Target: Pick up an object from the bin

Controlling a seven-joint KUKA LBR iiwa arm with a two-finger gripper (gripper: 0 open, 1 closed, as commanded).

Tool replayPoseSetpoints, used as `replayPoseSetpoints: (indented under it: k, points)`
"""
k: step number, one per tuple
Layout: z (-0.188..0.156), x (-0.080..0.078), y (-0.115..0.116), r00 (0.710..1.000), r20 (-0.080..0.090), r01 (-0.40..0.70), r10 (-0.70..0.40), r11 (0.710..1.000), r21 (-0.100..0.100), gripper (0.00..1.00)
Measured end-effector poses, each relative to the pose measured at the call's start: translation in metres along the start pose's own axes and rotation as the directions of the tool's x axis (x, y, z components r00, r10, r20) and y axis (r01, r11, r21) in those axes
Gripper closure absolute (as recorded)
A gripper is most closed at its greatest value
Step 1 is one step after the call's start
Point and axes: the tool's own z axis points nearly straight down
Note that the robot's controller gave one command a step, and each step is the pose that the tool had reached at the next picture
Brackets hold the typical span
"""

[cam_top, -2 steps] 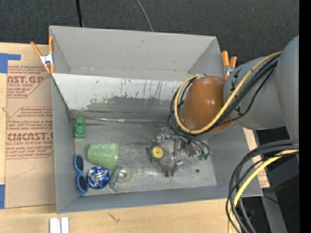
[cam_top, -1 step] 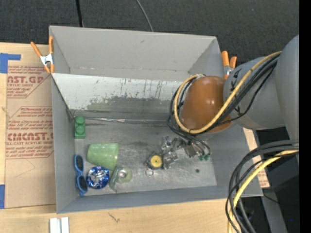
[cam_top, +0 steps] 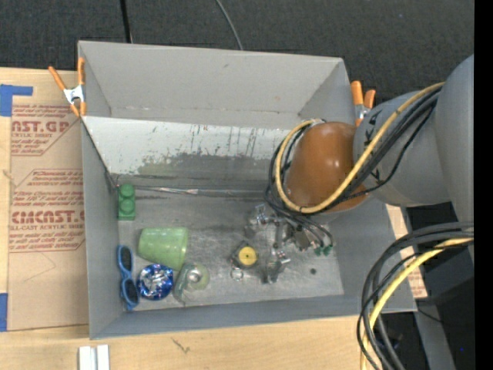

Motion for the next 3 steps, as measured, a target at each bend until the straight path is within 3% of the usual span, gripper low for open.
replayPoseSetpoints:
  k: [1, 2, 3]
  points:
    - [-0.001, 0.015, 0.04, 0.999, 0.007, 0.045, -0.045, 0.999, 0.002, 0.0]
    - [-0.002, 0.015, 0.038, 0.999, 0.004, 0.042, -0.042, 0.999, 0.001, 1.0]
    - [-0.14, 0.029, 0.032, 0.971, 0.004, 0.238, -0.238, 0.971, 0.003, 1.0]
